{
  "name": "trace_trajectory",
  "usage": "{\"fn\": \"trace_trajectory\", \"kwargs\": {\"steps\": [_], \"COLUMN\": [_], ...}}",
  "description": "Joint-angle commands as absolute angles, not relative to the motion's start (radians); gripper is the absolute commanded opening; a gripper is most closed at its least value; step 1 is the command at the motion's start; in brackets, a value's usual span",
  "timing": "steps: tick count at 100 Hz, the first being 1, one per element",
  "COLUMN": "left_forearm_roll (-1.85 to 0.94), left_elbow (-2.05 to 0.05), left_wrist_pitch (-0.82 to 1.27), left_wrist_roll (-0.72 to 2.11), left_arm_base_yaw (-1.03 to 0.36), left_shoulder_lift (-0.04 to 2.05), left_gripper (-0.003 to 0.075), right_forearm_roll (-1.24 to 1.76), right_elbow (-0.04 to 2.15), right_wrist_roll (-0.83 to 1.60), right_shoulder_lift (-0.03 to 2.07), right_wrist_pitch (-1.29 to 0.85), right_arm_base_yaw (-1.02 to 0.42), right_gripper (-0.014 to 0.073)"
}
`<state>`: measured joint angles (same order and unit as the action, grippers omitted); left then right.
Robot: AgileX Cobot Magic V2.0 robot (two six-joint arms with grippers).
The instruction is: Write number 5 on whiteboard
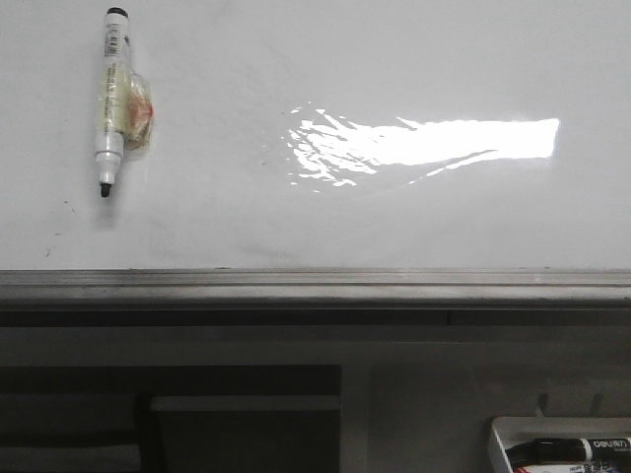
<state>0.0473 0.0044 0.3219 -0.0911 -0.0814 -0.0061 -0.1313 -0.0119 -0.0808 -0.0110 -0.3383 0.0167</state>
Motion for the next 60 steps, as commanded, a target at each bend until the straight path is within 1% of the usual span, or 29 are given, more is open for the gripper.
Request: {"fn": "trace_trajectory", "kwargs": {"steps": [1, 21, 35, 42, 45, 52, 60], "left_forearm_roll": [0.045, 0.051, 0.017, -0.091, -0.181, -0.409, -0.578], "left_elbow": [0.02, 0.02, 0.02, 0.02, 0.02, 0.02, 0.02], "left_wrist_pitch": [0.252, 0.252, 0.234, 0.193, 0.172, 0.12, 0.084], "left_wrist_roll": [-0.103, -0.103, -0.103, -0.103, -0.103, -0.103, -0.103], "left_arm_base_yaw": [-0.079, -0.079, -0.079, -0.079, -0.079, -0.079, -0.079], "left_shoulder_lift": [-0.03, -0.03, -0.03, -0.03, -0.03, -0.03, -0.03], "left_gripper": [-0.002, -0.002, -0.002, -0.002, -0.002, -0.002, -0.002], "right_forearm_roll": [-0.151, -0.151, -0.171, -0.148, -0.121, 0.018, 0.209], "right_elbow": [-0.038, -0.038, -0.038, -0.038, -0.038, -0.038, -0.038], "right_wrist_roll": [-0.079, -0.079, -0.079, -0.079, -0.079, -0.079, -0.079], "right_shoulder_lift": [-0.028, -0.028, -0.028, -0.028, -0.028, -0.028, -0.028], "right_wrist_pitch": [-0.318, -0.315, -0.226, -0.14, -0.1, 0.0, 0.1], "right_arm_base_yaw": [0.015, 0.015, 0.015, 0.015, 0.014, 0.012, 0.008], "right_gripper": [-0.0062, -0.0062, -0.0062, -0.0062, -0.0062, -0.0061, -0.0061]}}
